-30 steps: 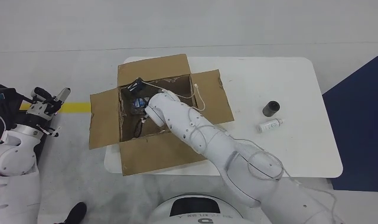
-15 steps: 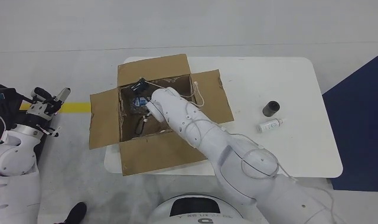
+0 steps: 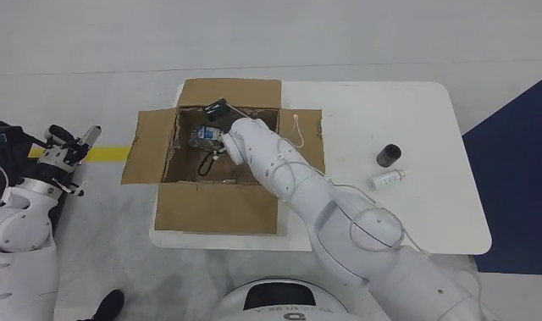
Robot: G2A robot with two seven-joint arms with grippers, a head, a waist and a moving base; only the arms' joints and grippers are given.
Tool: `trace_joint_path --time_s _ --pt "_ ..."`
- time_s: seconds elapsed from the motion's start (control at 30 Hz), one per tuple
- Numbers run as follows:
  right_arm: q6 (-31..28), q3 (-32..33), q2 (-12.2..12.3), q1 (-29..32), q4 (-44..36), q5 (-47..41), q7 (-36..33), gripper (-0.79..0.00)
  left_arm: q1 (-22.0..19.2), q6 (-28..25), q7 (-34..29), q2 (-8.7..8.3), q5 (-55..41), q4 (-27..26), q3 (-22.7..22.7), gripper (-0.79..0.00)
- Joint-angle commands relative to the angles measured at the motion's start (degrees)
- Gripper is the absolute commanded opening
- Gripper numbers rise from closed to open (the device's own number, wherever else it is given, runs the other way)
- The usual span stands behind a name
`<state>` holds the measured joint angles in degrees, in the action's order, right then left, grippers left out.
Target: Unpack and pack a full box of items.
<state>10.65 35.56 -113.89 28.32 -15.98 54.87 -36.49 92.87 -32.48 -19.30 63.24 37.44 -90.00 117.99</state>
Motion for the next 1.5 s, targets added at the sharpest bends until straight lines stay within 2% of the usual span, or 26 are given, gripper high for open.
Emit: trace_joint_path --time_s 0.0,0.2,0.4,0.43,0.47,0.53,0.57,0.73,0.9,1.1,1.23,1.4,1.43,1.47 --pt "1.3 0.8 0.3 -0.1 0.1 -0.5 1.6 -0.785 0.0 0.0 0.0 0.00 0.0 0.0 0.0 0.000" --pt "3.7 2.7 2.0 1.5 -2.8 -0.6 7.1 -0.785 0.0 0.0 0.0 0.00 0.0 0.0 0.0 0.000" --pt "3.4 4.2 4.7 5.8 -10.9 2.0 8.8 -0.785 0.0 0.0 0.0 0.00 0.0 0.0 0.0 0.000" --pt "3.6 4.6 5.3 6.6 -12.5 2.6 8.7 -0.763 0.0 0.0 0.0 0.00 0.0 0.0 0.0 0.000" --pt "3.9 5.0 5.9 7.4 -14.1 3.4 8.4 -0.653 0.0 0.0 0.0 0.00 0.0 0.0 0.0 0.000" --pt "4.3 5.9 7.1 9.1 -17.8 4.8 7.3 -0.511 0.0 0.0 0.0 0.00 0.0 0.0 0.0 0.000" --pt "4.3 6.5 7.7 10.1 -19.8 5.6 7.1 -0.468 0.0 0.0 0.0 0.00 0.0 0.0 0.0 0.000" --pt "2.1 10.0 11.2 16.0 -31.2 9.9 6.2 -0.459 0.0 0.0 0.0 0.00 0.0 0.0 0.0 0.000" --pt "-4.0 14.7 15.1 26.0 -49.5 14.9 4.4 -0.440 0.0 0.0 0.0 0.00 0.0 0.0 0.0 0.000" --pt "-17.7 20.4 18.9 38.8 -69.1 17.4 3.7 -0.428 0.0 0.0 0.0 0.00 0.0 0.0 0.0 0.000" --pt "-21.3 22.8 20.1 44.6 -76.6 17.4 10.8 -0.428 0.0 0.0 0.0 0.00 0.0 0.0 0.0 0.000" --pt "-25.8 26.0 21.4 52.5 -83.6 16.3 25.5 -0.403 0.0 0.0 0.0 0.00 0.0 0.0 0.0 0.000" --pt "-26.6 26.7 21.7 54.3 -84.6 16.4 28.3 -0.339 0.0 0.0 0.0 0.00 0.0 0.0 0.0 0.000" --pt "-27.7 27.3 22.0 55.9 -85.6 16.8 30.7 -0.219 0.0 0.0 0.0 0.00 0.0 0.0 0.0 0.000"
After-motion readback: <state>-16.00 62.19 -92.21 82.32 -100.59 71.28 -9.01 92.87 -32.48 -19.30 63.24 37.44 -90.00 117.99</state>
